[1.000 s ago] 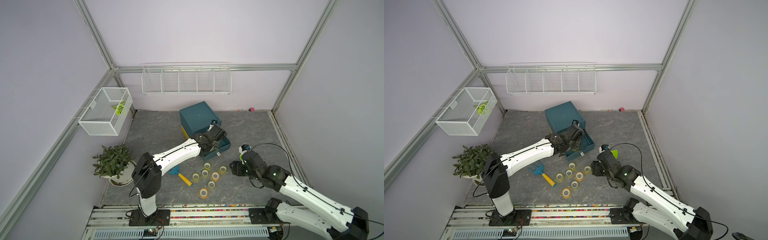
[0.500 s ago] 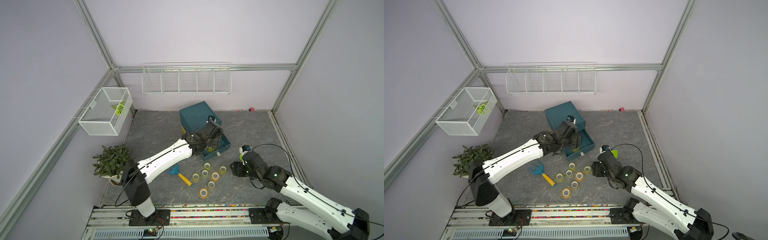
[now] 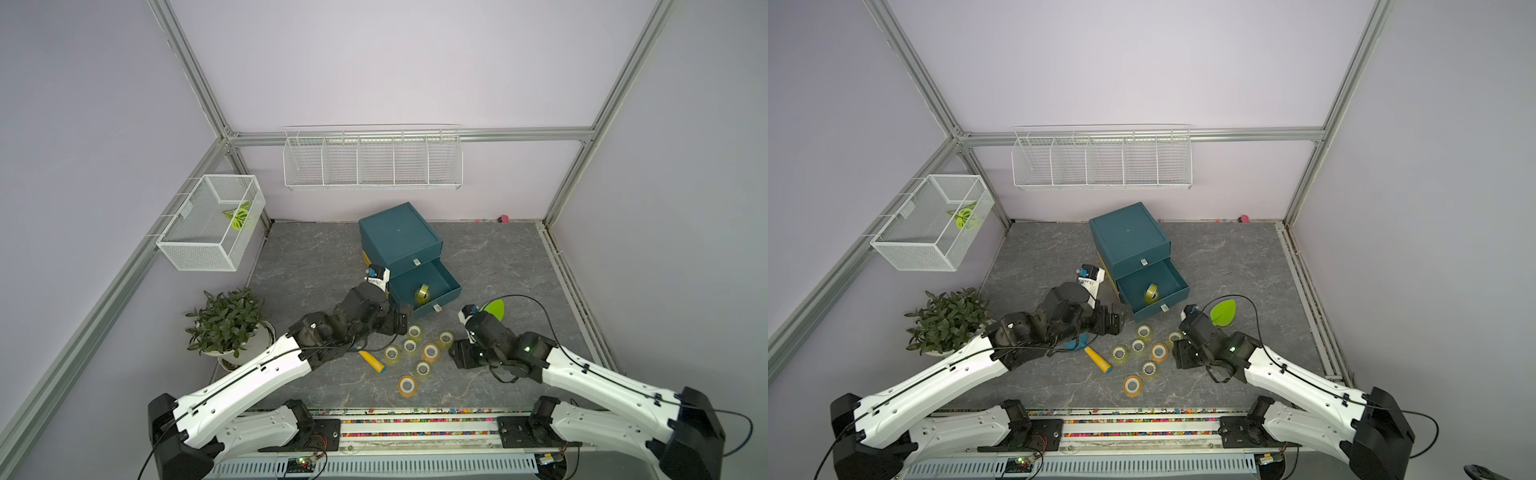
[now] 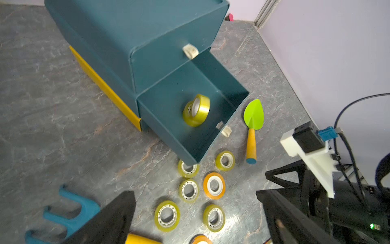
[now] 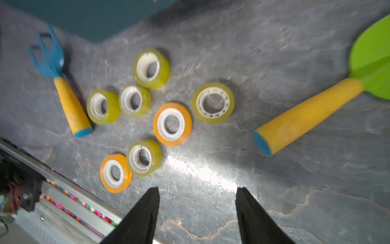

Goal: Place the transparent tape into the drawer according to color
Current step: Place the tape in the drawer, then pick up the tape at the center of the board.

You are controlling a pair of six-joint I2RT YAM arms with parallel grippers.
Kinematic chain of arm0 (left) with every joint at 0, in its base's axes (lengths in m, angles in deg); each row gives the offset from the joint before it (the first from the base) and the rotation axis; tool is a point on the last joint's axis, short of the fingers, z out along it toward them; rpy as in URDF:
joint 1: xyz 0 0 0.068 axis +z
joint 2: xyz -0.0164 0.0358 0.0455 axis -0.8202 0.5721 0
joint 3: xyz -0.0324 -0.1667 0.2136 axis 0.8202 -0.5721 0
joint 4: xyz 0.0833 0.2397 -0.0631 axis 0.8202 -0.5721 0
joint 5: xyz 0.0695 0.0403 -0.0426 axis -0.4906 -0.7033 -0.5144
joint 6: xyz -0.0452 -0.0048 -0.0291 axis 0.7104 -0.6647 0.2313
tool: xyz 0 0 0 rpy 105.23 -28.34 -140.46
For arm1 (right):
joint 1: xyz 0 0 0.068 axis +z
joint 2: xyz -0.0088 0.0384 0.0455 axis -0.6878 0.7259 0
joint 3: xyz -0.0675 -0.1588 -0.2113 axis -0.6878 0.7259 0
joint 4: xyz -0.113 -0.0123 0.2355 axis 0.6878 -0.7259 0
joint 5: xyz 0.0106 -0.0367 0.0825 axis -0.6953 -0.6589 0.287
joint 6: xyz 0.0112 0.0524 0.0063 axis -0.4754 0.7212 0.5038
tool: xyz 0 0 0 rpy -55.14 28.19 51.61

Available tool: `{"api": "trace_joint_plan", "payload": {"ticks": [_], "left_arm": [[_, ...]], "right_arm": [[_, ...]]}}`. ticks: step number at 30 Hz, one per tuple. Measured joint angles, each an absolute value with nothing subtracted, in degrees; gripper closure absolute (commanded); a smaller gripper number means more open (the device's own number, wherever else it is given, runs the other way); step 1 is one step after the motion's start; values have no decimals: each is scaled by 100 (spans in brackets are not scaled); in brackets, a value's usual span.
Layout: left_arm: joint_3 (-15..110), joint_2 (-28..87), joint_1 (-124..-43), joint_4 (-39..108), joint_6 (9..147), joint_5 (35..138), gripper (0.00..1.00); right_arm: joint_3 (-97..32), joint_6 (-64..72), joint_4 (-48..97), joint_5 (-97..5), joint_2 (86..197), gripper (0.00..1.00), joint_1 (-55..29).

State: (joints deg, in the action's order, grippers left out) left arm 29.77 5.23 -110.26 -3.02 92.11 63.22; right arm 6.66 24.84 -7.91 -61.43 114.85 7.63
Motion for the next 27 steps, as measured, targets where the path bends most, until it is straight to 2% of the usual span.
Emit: {"api": "trace_joint_plan", "payload": {"ticks": [6,11,27], "left_arm": [[2262,-448,-11026,-475,9602,6158,0],[2192,-872,-11026,-566,9755,6016,0],[2059,-917,-11026,-772,9818,5883,0]], "right_arm": [[417,2377,-647,-6167,12685,36,1620],[-20,2277,-463,-6171,13371,35,2059],[-704,2089,-413,-6317,14298,36,2169]]}}
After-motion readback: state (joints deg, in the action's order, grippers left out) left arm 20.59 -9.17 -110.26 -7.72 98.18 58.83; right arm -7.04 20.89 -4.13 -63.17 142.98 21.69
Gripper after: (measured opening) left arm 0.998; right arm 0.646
